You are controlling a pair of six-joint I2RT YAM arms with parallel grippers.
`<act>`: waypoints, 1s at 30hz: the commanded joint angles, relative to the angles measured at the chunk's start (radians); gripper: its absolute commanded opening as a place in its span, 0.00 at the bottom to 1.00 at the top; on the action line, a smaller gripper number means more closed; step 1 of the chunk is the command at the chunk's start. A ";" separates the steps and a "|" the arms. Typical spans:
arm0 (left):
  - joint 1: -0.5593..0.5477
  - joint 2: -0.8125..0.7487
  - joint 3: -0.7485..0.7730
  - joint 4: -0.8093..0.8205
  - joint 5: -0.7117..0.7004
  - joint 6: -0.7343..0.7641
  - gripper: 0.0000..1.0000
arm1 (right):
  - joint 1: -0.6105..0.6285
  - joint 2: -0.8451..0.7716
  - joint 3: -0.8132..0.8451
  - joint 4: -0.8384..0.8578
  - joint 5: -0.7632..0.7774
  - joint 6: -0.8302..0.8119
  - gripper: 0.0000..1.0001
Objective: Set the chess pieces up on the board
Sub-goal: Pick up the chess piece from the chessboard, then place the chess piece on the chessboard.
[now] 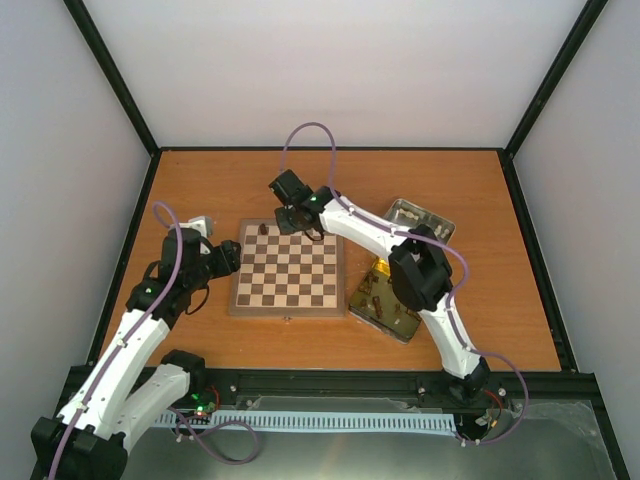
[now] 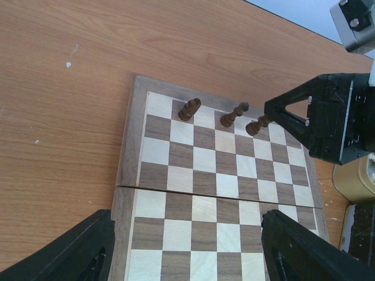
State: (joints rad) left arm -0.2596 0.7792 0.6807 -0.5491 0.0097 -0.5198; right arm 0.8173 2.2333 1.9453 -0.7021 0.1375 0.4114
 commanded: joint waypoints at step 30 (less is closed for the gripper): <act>0.005 -0.041 0.005 -0.007 -0.062 -0.008 0.69 | 0.083 0.265 0.346 -0.017 0.088 -0.069 0.11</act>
State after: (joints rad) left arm -0.2588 0.7395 0.6807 -0.5507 -0.0418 -0.5209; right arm 0.8913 2.4817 2.2601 -0.7147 0.2180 0.3550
